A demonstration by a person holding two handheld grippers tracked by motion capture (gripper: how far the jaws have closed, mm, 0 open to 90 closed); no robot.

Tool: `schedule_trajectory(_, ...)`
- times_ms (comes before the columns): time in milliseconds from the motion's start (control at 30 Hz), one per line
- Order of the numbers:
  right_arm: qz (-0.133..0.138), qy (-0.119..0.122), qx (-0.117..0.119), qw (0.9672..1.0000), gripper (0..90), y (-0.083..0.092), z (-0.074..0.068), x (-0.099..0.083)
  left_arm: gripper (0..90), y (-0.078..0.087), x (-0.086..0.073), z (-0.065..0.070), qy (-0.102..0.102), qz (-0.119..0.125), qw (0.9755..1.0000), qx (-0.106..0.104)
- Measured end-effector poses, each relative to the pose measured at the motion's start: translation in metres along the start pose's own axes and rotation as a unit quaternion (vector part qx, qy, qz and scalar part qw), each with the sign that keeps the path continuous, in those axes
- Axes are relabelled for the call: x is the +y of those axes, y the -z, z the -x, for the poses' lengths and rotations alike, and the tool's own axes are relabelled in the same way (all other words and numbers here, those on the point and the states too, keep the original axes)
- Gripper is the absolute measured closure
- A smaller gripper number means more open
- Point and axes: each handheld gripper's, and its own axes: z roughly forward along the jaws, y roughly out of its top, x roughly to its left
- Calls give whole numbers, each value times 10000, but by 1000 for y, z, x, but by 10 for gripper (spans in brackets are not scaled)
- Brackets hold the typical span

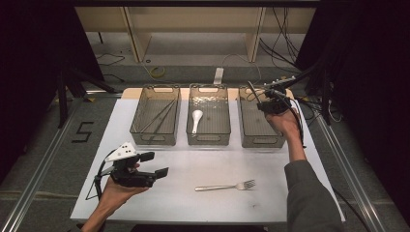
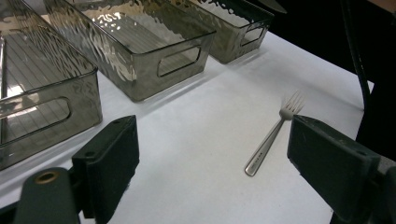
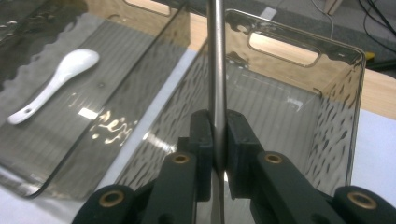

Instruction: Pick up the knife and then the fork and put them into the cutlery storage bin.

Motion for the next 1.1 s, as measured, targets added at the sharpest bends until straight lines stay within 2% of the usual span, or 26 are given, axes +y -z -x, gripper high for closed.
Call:
schedule_trajectory(200, -109, -187, -91, 9997, 834, -13, 7, 0, 163, -1, -1, 0, 33, -7, 10000, -37)
schedule_trajectory(533, -166, -223, -188, 9994, 824, -26, 10, 8, 163, -1, 0, 1, 63, 17, 9999, -102)
schedule_trajectory(567, -184, -252, -159, 9994, 808, -27, 11, 9, 163, -1, 0, 1, 63, 13, 9999, -102)
schedule_trajectory(633, -119, -344, -125, 9993, 651, -27, 10, 12, 163, -1, 0, 1, 59, 22, 9999, -96)
schedule_trajectory(700, -64, -390, -104, 9992, 568, -24, 8, 16, 163, -1, 0, 1, 54, 29, 9999, -93)
schedule_trajectory(867, 42, -217, 35, 9997, 458, -13, 1, 19, 163, 0, 0, 1, 68, 45, 9999, -85)
schedule_trajectory(1033, 142, -55, 312, 9994, 396, -2, -7, 16, 163, 0, 0, 1, 61, 41, 9999, -75)
schedule_trajectory(1100, 207, 98, 409, 9989, 378, 5, -12, 14, 163, 0, 0, 1, 60, 37, 10000, -66)
